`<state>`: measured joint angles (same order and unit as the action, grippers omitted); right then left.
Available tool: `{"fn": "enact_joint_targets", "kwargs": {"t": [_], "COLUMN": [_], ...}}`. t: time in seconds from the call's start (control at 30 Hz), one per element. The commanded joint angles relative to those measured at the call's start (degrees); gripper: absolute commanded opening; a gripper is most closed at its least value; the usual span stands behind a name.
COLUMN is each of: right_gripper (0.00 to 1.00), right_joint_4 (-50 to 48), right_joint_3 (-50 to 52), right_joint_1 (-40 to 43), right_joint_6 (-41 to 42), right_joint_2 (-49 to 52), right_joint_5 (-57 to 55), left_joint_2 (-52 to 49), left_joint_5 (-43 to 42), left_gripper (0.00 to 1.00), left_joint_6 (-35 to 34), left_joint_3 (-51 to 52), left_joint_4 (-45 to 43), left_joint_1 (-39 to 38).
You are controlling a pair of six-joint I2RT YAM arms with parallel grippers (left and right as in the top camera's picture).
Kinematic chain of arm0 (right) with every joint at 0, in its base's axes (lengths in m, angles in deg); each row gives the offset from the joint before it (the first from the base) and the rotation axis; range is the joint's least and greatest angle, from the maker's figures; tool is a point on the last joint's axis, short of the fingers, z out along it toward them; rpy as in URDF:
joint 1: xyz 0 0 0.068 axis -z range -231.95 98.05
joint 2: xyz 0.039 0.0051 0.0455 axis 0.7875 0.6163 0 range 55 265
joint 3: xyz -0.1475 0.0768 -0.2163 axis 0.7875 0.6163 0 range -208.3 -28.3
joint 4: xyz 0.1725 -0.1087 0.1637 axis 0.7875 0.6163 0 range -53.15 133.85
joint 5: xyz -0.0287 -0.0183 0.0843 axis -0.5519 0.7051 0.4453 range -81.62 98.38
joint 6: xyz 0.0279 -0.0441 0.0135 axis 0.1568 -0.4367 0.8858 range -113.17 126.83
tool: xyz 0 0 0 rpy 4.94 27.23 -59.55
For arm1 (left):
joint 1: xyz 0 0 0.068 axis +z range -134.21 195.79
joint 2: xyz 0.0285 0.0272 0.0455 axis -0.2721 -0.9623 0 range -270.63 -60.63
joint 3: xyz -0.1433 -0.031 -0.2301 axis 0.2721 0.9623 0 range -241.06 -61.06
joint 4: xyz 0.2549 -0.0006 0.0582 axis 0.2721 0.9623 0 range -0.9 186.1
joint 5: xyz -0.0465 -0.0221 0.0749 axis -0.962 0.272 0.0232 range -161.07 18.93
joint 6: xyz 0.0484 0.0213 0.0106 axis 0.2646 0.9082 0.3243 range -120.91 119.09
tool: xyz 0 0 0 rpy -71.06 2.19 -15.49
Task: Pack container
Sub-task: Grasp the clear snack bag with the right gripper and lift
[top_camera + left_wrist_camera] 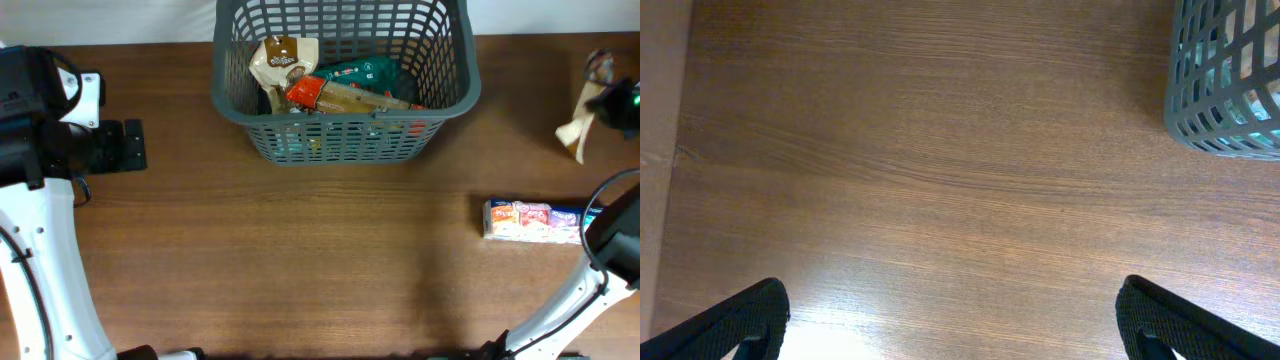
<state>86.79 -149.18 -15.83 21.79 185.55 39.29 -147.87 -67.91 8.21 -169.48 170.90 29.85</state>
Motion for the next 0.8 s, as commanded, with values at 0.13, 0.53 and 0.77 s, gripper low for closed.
{"fn": "enact_joint_targets", "kwargs": {"t": [0.13,0.53,0.77], "right_gripper": [0.04,0.04,0.04], "right_joint_4": [1.1,-1.0,-2.2], "right_joint_3": [-7.8,-20.3,-31.5], "right_joint_1": [-0.4,-8.6,-16.2], "right_joint_6": [4.6,6.6,8.7], "right_joint_2": [-7.0,-13.8,-15.2], "right_joint_5": [12.6,22.7,22.7], "left_joint_2": [-0.2,-0.2,-0.2], "left_joint_5": [-0.8,-0.8,-0.8], "left_gripper": [0.99,0.99,0.99], "left_joint_6": [-0.7,-0.7,-0.7], "left_joint_3": [-0.3,-0.3,-0.3], "left_joint_4": [0.0,0.0,0.0], "left_joint_1": [0.3,0.3,0.3]}}
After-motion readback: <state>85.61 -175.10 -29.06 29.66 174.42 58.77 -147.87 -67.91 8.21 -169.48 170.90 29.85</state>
